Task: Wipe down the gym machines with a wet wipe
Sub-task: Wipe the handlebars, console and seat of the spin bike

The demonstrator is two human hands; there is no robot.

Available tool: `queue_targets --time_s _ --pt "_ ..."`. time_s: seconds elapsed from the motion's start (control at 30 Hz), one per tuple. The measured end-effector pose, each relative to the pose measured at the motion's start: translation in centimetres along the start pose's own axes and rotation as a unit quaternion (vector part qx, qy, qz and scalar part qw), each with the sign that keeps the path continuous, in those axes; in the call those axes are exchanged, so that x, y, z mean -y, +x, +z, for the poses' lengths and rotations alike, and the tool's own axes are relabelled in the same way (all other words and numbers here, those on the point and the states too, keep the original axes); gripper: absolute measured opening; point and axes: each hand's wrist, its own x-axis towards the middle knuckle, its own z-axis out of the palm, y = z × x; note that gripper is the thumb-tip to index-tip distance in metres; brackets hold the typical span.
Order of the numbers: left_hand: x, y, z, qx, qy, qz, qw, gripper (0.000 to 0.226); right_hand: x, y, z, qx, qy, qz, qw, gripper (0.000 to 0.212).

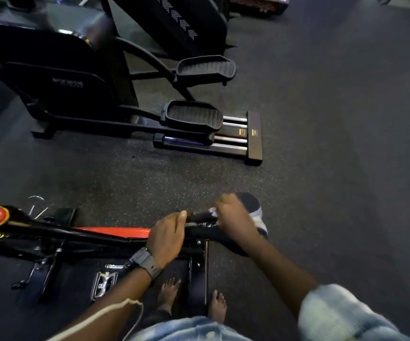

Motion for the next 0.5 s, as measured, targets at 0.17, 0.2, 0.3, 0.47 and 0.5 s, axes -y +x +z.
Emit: queue_targets --time_s 0.17,0.2,0.3,0.47,0.5 --pt "0.4 0.6 0.1 0.019 0.025 0.044 0.999 0.055 -10.5 -1.4 -0.8 -0.017 -0.057 0.181 0.982 0.017" --pt "0.3 0.8 0.1 0.025 0.024 0.04 0.999 0.057 -10.1 -1.7 -0.2 -0.03 -0.047 0.192 0.98 0.019" --pt "0.2 1.0 0.3 0.042 0.031 0.037 0.998 0.059 -8.3 -3.1 1.1 -0.103 0.029 0.248 0.963 0.024" --pt "0.3 1.2 0.5 0.051 0.015 0.041 0.998 0.061 -5.0 -5.2 1.5 -0.215 0.101 0.176 0.955 0.028" --pt "0.4 1.3 0.5 0.058 0.012 0.038 0.998 0.061 -3.6 -5.0 1.8 -0.182 0.107 0.132 0.969 0.031"
